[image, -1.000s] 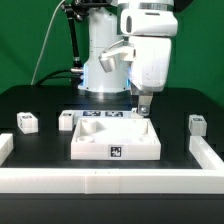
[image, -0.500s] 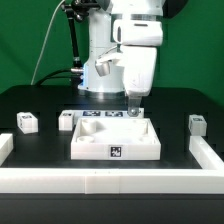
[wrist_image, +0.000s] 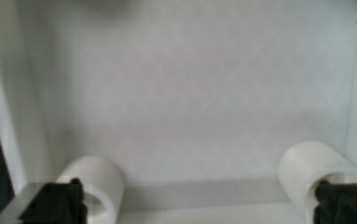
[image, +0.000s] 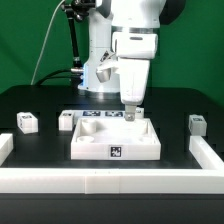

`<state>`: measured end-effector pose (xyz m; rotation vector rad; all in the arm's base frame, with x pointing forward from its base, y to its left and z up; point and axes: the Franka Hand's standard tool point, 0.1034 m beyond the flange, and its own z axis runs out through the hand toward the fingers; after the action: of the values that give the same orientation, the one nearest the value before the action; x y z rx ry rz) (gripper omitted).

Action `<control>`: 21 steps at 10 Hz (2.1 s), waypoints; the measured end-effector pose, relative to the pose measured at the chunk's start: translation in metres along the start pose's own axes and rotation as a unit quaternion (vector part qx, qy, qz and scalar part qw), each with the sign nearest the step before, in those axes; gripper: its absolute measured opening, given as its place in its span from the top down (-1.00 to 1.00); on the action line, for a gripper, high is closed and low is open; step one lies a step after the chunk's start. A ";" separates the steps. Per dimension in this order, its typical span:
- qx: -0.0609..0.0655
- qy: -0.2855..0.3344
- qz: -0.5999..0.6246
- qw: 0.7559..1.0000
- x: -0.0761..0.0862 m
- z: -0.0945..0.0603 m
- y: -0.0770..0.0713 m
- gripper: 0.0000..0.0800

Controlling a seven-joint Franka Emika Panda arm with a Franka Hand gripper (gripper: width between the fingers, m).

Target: Assemble one leg

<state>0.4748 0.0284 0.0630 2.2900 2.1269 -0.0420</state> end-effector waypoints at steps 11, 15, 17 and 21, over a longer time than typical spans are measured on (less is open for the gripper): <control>0.049 0.010 -0.005 0.999 -0.035 0.053 -0.068 -0.62; 0.049 0.011 -0.001 0.999 -0.037 0.055 -0.066 0.05; 0.049 0.011 -0.001 0.999 -0.037 0.055 -0.067 0.39; 0.044 0.012 -0.001 0.999 -0.037 0.054 -0.064 0.84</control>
Offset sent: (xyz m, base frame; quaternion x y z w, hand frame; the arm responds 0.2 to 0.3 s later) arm -0.0488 -0.0111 -0.0150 0.0089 0.0295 -0.0438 0.9986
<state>0.4077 -0.0055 0.0108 2.3475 2.1811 -0.1101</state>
